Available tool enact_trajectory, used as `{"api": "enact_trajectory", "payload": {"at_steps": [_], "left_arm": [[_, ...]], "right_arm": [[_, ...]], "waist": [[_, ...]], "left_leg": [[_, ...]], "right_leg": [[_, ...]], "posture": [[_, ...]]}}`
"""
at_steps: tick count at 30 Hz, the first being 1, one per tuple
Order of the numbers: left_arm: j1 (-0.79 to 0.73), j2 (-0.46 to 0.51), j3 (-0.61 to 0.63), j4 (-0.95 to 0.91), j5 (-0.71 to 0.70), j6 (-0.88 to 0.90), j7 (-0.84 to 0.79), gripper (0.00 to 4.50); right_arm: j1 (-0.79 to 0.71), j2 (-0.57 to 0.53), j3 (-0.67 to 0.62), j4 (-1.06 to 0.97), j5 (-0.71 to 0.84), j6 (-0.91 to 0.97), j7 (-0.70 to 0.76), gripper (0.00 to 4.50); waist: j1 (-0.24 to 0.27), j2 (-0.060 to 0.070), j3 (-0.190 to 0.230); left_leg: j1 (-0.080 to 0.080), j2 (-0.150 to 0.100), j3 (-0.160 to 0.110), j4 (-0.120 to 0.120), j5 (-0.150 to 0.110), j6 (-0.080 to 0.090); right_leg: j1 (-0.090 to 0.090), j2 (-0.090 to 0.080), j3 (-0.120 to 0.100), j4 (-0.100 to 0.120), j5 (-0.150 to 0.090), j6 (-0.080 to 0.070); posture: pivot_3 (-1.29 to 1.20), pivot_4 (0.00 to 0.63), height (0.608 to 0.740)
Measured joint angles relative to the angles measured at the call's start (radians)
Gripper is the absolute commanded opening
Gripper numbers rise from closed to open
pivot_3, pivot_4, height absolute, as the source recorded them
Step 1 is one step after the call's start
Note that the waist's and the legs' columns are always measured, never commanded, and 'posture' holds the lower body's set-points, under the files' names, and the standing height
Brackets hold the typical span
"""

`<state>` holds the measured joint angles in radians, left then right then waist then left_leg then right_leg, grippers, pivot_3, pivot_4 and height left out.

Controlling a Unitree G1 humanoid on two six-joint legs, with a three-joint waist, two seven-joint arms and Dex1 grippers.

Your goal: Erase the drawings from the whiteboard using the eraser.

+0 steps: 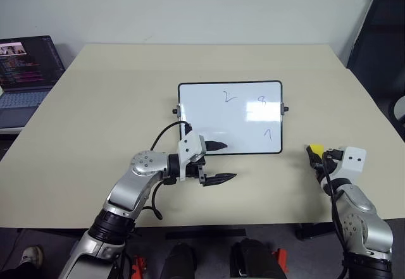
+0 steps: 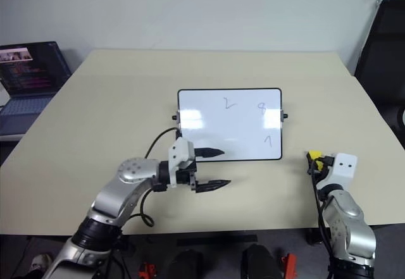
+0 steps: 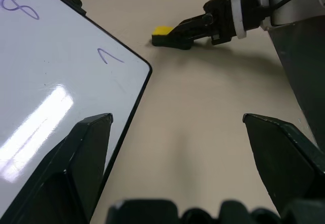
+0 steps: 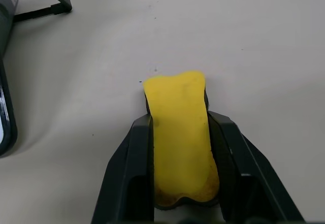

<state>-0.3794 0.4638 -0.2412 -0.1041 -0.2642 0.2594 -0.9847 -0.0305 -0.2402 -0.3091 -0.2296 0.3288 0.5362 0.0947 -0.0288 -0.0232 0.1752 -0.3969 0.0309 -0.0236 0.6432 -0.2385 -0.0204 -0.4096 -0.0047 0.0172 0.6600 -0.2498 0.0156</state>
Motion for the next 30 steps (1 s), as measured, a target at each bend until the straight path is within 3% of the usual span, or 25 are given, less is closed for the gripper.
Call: {"api": "enact_trajectory", "payload": {"at_steps": [9, 19, 30], "left_arm": [[-0.094, -0.023, -0.007, 0.153, 0.174, -0.137, 0.131, 4.50], [-0.117, -0.040, -0.008, 0.217, 0.200, -0.197, 0.125, 4.50], [-0.142, -0.053, -0.008, 0.254, 0.209, -0.209, 0.115, 4.50]], "right_arm": [[-0.005, -0.009, 0.117, -0.070, -0.072, -0.111, 0.044, 1.12], [0.056, -0.071, 0.219, -0.218, -0.123, -0.221, 0.151, 1.12], [-0.071, -0.086, 0.299, -0.108, -0.200, -0.268, 0.195, 1.12]], "waist": [[0.000, 0.000, 0.000], [0.001, 0.000, 0.000], [0.000, -0.001, 0.000]], "left_leg": [[0.000, 0.000, 0.000, 0.000, 0.000, 0.000], [0.000, 0.000, 0.000, 0.001, 0.000, 0.000], [0.000, 0.000, 0.000, 0.001, 0.000, 0.000]], "right_leg": [[0.000, 0.000, -0.001, 0.000, 0.000, 0.000], [0.000, 0.000, -0.001, 0.001, 0.000, 0.001], [-0.001, 0.000, -0.001, 0.001, 0.000, 0.001]], "posture": [[0.00, 0.150, 0.740], [0.00, 0.150, 0.740], [0.00, 0.150, 0.740]]}}
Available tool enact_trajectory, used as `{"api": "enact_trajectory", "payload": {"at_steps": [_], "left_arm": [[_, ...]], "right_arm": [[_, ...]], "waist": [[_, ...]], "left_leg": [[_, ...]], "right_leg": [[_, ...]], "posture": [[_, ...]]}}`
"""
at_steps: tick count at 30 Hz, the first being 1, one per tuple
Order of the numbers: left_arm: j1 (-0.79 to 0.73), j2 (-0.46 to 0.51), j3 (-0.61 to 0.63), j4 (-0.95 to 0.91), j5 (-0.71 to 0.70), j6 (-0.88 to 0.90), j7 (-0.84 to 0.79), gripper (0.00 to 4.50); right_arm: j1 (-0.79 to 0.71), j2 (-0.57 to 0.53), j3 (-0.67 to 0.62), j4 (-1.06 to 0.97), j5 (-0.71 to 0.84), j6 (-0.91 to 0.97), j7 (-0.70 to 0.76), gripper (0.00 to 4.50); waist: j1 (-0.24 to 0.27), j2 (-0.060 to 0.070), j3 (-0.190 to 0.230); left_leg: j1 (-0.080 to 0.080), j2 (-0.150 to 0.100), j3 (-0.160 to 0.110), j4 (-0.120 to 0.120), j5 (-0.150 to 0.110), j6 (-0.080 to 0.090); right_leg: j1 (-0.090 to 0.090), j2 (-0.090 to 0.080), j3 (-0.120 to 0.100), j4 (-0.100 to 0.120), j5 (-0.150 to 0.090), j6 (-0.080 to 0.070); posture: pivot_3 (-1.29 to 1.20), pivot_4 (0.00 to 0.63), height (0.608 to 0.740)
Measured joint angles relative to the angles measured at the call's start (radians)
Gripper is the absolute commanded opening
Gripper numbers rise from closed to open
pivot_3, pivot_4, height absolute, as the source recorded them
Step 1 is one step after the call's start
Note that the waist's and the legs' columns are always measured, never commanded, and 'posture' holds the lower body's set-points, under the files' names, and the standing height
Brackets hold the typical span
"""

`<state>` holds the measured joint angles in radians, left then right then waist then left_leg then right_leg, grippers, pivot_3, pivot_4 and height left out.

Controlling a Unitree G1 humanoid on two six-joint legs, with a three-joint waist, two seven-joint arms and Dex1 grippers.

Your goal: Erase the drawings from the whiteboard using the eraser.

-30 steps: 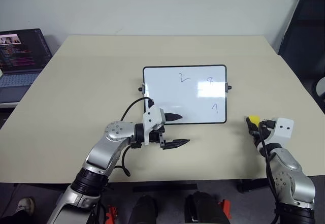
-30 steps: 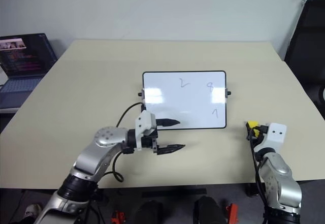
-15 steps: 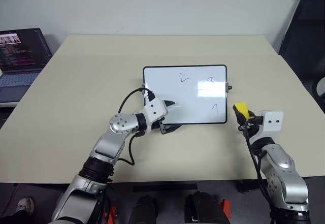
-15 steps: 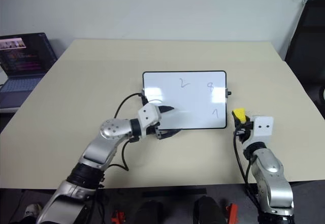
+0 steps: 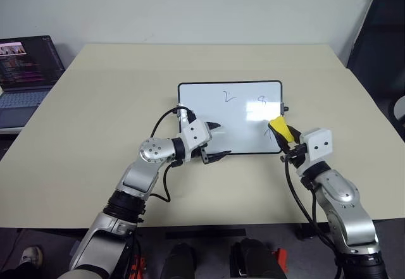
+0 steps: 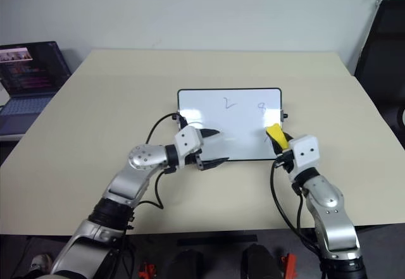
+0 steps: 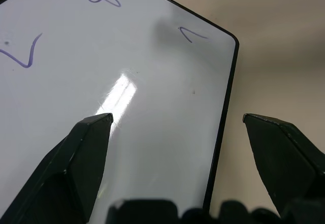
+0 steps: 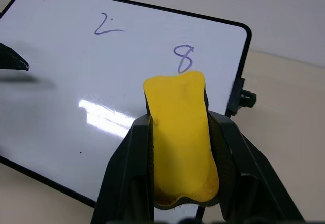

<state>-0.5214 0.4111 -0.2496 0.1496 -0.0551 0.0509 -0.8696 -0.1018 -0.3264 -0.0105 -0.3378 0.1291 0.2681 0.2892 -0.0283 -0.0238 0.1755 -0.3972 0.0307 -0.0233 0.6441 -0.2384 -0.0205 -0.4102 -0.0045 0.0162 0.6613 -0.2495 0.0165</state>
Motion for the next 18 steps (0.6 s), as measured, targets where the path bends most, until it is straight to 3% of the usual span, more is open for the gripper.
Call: {"api": "enact_trajectory", "payload": {"at_steps": [5, 18], "left_arm": [[0.000, -0.002, 0.000, 0.000, 0.000, 0.002, -0.008, 4.50], [0.006, 0.013, 0.001, -0.026, 0.000, 0.013, -0.005, 4.50]], "right_arm": [[-0.077, 0.002, 0.013, 0.087, -0.021, -0.024, 0.018, 1.12], [-0.088, 0.033, 0.016, 0.138, -0.006, 0.003, 0.051, 1.12]], "waist": [[0.000, 0.000, 0.000], [0.000, 0.000, 0.000]], "left_leg": [[0.000, 0.000, 0.000, 0.000, 0.000, 0.000], [0.000, 0.000, 0.000, 0.000, 0.000, 0.000]], "right_leg": [[0.000, 0.000, 0.000, 0.000, 0.000, 0.000], [0.000, 0.000, 0.000, 0.001, 0.000, 0.000]], "posture": [[0.00, 0.150, 0.740], [0.00, 0.150, 0.740]]}}
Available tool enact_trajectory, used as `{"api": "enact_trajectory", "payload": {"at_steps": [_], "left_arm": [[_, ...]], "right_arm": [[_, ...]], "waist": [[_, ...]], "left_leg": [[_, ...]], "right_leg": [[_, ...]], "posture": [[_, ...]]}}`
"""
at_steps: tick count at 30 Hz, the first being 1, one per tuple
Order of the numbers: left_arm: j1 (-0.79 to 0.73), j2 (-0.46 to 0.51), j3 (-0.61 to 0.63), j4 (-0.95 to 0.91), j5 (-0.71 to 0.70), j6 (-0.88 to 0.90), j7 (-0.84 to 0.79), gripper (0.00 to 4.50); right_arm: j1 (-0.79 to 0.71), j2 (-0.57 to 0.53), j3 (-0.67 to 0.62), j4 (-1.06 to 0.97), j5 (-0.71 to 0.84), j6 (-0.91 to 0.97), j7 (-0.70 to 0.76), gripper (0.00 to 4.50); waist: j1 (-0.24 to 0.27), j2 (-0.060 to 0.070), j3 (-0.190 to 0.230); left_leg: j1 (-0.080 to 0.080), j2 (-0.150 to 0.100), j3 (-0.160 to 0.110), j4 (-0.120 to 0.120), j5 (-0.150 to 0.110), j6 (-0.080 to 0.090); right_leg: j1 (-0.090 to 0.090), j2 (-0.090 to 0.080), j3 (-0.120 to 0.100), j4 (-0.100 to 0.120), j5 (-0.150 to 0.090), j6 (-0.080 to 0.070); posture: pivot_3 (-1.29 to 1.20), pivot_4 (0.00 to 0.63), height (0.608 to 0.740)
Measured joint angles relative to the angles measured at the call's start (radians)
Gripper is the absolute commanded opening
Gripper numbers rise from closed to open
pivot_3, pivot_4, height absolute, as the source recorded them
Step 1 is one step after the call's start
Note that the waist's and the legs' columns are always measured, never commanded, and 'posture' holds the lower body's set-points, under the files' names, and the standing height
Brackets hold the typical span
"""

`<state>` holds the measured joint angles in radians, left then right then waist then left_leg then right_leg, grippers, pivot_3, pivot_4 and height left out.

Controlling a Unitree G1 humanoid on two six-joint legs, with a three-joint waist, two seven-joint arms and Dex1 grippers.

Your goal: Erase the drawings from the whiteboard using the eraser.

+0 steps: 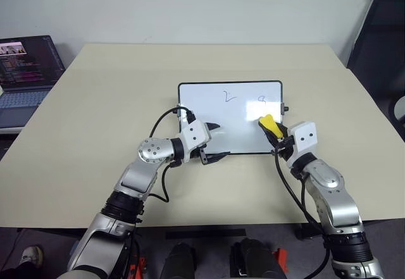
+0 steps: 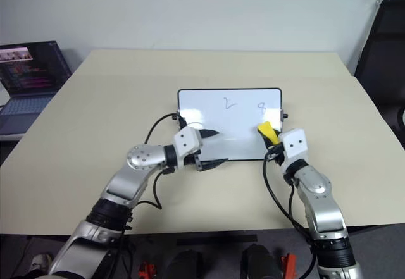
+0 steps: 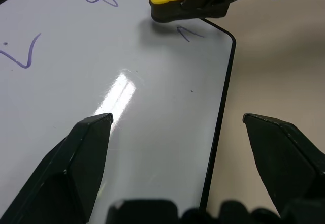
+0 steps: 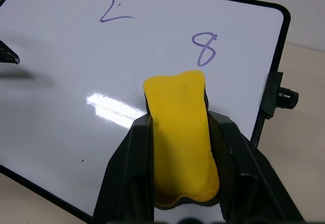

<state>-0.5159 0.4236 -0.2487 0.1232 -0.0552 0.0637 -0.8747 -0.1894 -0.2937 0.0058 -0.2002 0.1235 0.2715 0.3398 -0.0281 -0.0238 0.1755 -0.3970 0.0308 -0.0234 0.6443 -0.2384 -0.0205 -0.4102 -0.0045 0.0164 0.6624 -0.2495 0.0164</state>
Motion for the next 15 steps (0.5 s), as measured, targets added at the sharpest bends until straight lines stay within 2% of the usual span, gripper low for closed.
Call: {"api": "enact_trajectory", "payload": {"at_steps": [8, 15], "left_arm": [[0.000, 0.003, 0.000, 0.000, 0.000, 0.000, 0.000, 4.50], [0.000, 0.002, 0.000, 0.000, 0.000, 0.000, 0.000, 4.50]], "right_arm": [[0.024, -0.038, 0.020, -0.017, -0.023, 0.109, 0.010, 1.12], [0.029, -0.045, 0.017, -0.022, -0.034, 0.112, -0.006, 1.12]], "waist": [[0.000, 0.000, 0.000], [0.000, 0.000, 0.000]], "left_leg": [[0.001, 0.000, 0.000, 0.001, 0.000, 0.000], [0.002, 0.000, 0.000, 0.001, 0.000, 0.000]], "right_leg": [[0.001, 0.000, 0.000, 0.001, 0.000, 0.000], [0.002, 0.000, 0.000, 0.001, 0.000, 0.000]], "posture": [[0.00, 0.150, 0.740], [0.00, 0.150, 0.740]]}}
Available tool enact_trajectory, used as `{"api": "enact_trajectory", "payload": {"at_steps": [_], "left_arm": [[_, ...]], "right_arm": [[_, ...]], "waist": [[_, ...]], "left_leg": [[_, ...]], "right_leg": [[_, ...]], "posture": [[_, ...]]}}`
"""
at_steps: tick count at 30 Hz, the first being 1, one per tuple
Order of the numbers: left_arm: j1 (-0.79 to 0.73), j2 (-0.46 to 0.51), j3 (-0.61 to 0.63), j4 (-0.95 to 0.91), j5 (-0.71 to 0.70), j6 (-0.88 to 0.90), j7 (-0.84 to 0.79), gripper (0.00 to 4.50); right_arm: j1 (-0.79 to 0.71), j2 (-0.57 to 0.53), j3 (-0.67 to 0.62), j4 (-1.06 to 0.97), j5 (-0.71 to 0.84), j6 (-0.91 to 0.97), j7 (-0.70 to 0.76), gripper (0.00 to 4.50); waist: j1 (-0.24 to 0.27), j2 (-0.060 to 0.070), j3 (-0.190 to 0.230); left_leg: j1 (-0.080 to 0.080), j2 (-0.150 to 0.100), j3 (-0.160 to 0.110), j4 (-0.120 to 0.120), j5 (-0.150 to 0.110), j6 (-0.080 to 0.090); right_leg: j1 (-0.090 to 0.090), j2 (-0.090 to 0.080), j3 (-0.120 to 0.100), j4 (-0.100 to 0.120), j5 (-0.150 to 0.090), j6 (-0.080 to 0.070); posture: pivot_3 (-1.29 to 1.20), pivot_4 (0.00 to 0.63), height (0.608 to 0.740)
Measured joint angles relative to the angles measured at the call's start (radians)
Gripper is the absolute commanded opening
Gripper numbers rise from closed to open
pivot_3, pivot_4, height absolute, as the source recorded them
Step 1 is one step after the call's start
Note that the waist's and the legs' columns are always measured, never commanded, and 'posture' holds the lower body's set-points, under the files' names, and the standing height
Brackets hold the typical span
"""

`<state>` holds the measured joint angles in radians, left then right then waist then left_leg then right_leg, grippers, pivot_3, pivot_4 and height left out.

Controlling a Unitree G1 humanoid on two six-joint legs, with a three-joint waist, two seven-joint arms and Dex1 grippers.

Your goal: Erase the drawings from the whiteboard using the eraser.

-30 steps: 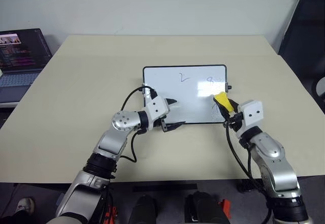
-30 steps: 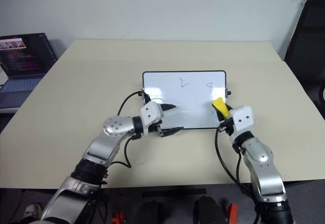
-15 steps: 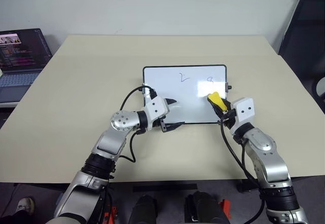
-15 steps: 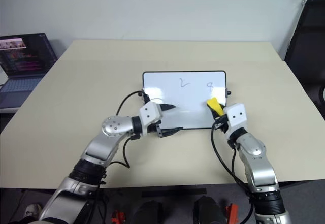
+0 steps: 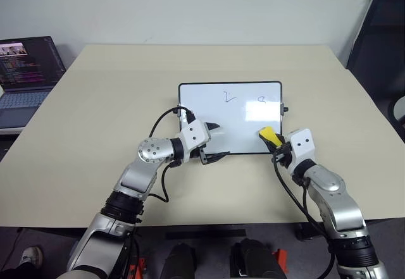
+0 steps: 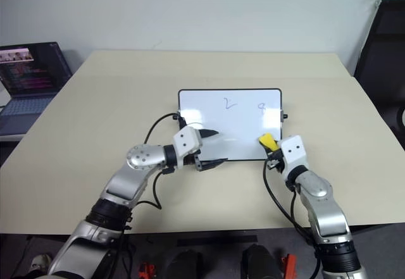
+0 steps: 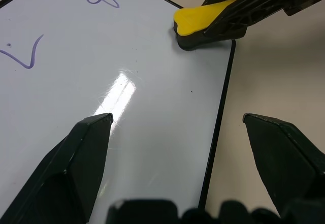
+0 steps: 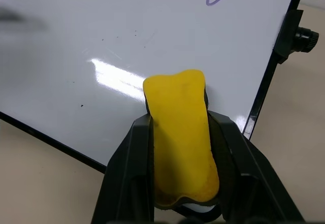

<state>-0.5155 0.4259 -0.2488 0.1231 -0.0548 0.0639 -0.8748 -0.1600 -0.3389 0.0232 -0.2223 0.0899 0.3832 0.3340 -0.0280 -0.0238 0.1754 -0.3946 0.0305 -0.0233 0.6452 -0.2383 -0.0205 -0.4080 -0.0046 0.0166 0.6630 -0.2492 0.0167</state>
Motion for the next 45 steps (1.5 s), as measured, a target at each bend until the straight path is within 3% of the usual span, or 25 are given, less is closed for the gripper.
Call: {"api": "enact_trajectory", "payload": {"at_steps": [28, 38, 45], "left_arm": [[-0.009, -0.031, 0.000, 0.032, 0.007, -0.014, 0.013, 4.50], [-0.033, -0.075, 0.023, 0.043, -0.006, -0.050, 0.057, 4.50], [-0.116, -0.105, 0.047, 0.118, -0.006, -0.100, 0.089, 4.50]], "right_arm": [[0.093, -0.072, -0.023, -0.060, 0.004, 0.016, 0.032, 1.12], [-0.044, 0.013, -0.066, -0.034, 0.033, -0.152, 0.011, 1.12], [-0.211, 0.024, -0.062, 0.127, 0.002, -0.204, -0.011, 1.12]], "waist": [[-0.001, 0.000, 0.000], [0.001, -0.001, 0.000], [0.000, -0.001, 0.000]], "left_leg": [[0.000, 0.000, 0.000, 0.000, 0.000, 0.000], [-0.002, 0.000, 0.000, 0.000, 0.000, 0.000], [-0.001, 0.000, 0.000, 0.000, 0.000, 0.000]], "right_leg": [[0.000, 0.000, 0.000, 0.000, 0.000, 0.000], [-0.001, 0.000, -0.001, -0.001, 0.000, 0.000], [-0.001, 0.000, 0.000, 0.000, 0.000, 0.000]], "posture": [[0.00, 0.150, 0.740], [0.00, 0.150, 0.740], [0.00, 0.150, 0.740]]}}
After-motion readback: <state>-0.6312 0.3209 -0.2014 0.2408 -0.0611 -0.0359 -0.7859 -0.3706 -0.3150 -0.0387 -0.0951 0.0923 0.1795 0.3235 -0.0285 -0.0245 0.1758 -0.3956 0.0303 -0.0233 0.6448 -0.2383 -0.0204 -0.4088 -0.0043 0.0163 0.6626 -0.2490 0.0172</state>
